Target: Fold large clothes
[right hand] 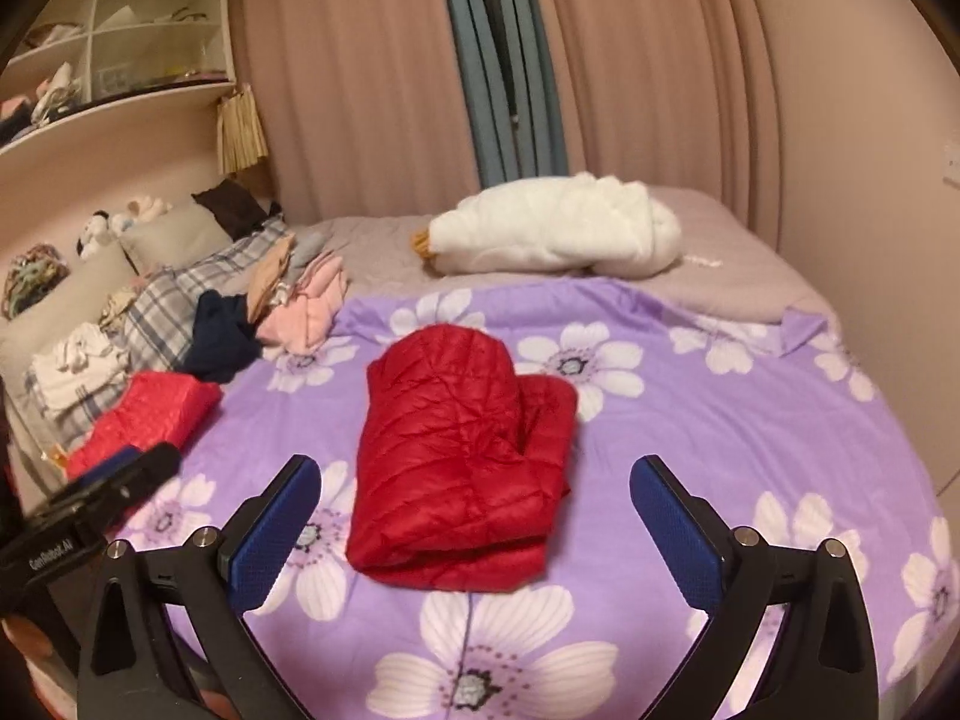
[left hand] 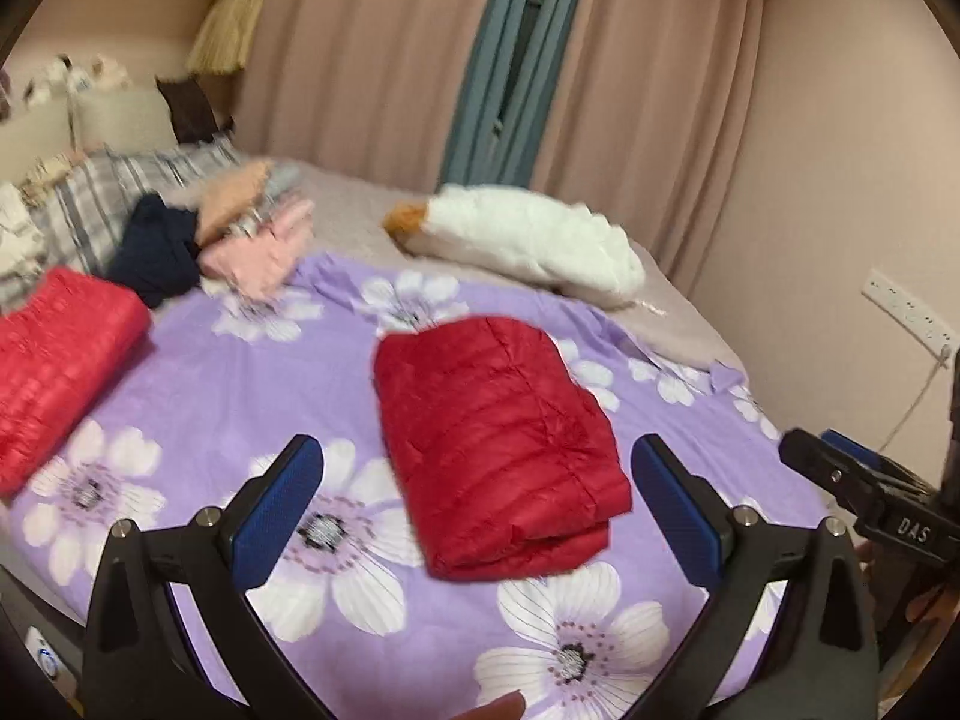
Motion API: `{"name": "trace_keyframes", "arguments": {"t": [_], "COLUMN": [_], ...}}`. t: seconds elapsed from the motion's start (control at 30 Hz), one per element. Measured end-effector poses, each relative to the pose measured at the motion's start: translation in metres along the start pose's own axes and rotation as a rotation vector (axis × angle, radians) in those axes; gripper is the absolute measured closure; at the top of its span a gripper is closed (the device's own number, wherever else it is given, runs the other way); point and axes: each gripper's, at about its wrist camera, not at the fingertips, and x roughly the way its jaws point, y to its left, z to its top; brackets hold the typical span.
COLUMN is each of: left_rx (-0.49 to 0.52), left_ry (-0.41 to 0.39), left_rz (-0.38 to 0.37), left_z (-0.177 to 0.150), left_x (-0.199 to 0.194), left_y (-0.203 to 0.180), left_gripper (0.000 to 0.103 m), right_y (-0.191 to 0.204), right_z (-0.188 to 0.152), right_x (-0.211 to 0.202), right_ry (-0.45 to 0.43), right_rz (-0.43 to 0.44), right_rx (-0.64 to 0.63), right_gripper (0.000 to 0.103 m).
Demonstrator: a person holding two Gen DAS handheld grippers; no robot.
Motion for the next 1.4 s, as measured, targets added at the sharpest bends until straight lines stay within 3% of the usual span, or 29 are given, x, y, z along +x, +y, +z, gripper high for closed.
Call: {"name": "trace_keyframes", "arguments": {"t": [0.67,1.4], "left_rx": [0.044,0.058], "left_ry": [-0.055,-0.057], "left_rz": [-0.004,0.008], "left_z": [0.009,0.016], "left_x": [-0.04,-0.045], "left_y": [-0.018,-0.025], "left_gripper": [0.0,0.0], "right_y": [0.005,0.011], "right_z": [-0.002,0.005], "right_x": [-0.027,-0.034], "right_ry": [-0.004,-0.019], "right_rz": [-0.006,-0.023], "right_rx": [-0.025,-0.056], "right_gripper": [0.001,0.001]}}
